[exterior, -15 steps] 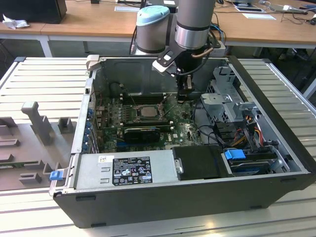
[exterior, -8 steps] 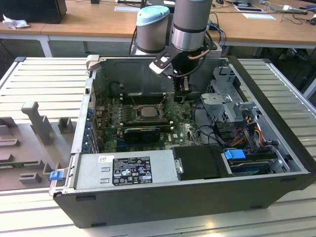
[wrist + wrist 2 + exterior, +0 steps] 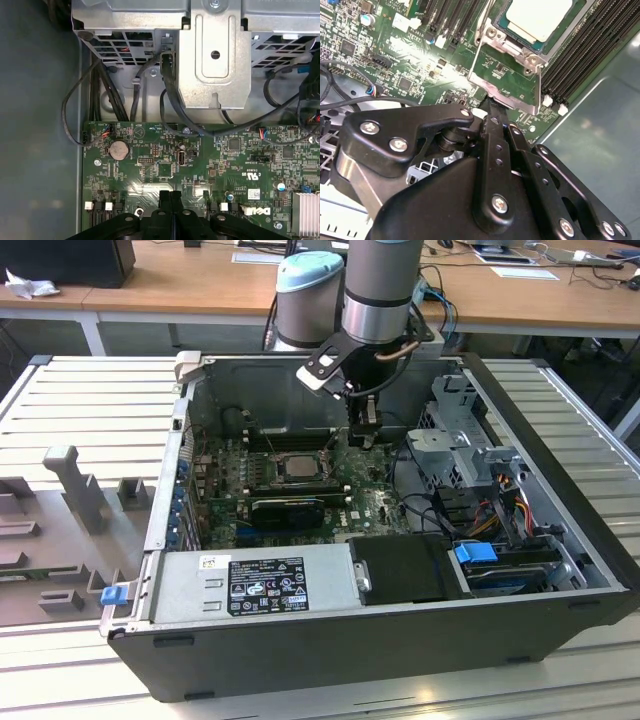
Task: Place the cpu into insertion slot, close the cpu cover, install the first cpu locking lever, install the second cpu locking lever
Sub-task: 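Close the cpu cover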
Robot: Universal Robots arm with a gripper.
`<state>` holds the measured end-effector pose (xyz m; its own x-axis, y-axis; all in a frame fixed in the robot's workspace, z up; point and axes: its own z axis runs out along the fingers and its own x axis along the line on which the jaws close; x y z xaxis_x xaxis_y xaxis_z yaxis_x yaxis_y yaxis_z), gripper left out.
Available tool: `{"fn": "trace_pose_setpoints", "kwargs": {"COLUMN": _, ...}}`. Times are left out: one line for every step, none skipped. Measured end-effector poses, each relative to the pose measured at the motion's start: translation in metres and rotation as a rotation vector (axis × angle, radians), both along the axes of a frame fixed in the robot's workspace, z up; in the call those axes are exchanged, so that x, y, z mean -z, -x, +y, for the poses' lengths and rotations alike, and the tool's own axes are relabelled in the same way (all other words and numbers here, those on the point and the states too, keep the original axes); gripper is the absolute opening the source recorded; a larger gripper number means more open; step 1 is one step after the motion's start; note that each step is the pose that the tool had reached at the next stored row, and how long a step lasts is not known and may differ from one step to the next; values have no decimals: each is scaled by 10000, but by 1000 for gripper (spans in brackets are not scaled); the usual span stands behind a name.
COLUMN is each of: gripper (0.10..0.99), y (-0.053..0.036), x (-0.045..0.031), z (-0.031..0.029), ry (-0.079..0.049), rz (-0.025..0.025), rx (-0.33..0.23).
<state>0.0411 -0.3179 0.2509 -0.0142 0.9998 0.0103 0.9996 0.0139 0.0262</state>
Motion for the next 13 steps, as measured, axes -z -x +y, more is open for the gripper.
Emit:
{"fn": "trace_pose_setpoints", "kwargs": {"gripper": 106, "y": 5, "x": 0, "z": 0, "ry": 0, "rz": 0, "rx": 0}}
{"fn": "trace_pose_setpoints", "kwargs": {"gripper": 106, "y": 10, "x": 0, "z": 0, "ry": 0, "rz": 1, "rx": 0}}
{"fn": "trace_pose_setpoints", "kwargs": {"gripper": 106, "y": 20, "x": 0, "z": 0, "ry": 0, "rz": 0, "rx": 0}}
{"fn": "trace_pose_setpoints", "kwargs": {"gripper": 106, "y": 30, "x": 0, "z": 0, "ry": 0, "rz": 0, "rx": 0}}
{"fn": "trace_pose_setpoints", "kwargs": {"gripper": 106, "y": 44, "x": 1, "z": 0, "ry": -1, "rz": 0, "rx": 1}}
{"fn": "trace_pose_setpoints", "kwargs": {"gripper": 106, "y": 56, "x": 2, "z": 0, "ry": 0, "rz": 0, "rx": 1}}
{"fn": "trace_pose_setpoints", "kwargs": {"gripper": 106, "y": 68, "x": 3, "z": 0, "ry": 0, "rz": 0, "rx": 0}}
{"fn": "trace_pose_setpoints", "kwargs": {"gripper": 106, "y": 78, "x": 4, "z": 0, "ry": 0, "rz": 0, "rx": 0}}
{"fn": "trace_pose_setpoints", "kwargs": {"gripper": 106, "y": 89, "x": 4, "z": 0, "ry": 0, "rz": 0, "rx": 0}}
{"fn": "trace_pose_setpoints", "kwargs": {"gripper": 106, "y": 103, "x": 4, "z": 0, "ry": -1, "rz": 0, "rx": 0}}
{"fn": "trace_pose_setpoints", "kwargs": {"gripper": 106, "y": 114, "x": 4, "z": 0, "ry": -1, "rz": 0, "rx": 1}}
{"fn": "trace_pose_setpoints", "kwargs": {"gripper": 106, "y": 124, "x": 4, "z": 0, "ry": -1, "rz": 0, "rx": 0}}
{"fn": "trace_pose_setpoints", "kwargs": {"gripper": 106, "y": 140, "x": 4, "z": 0, "ry": -1, "rz": 0, "rx": 0}}
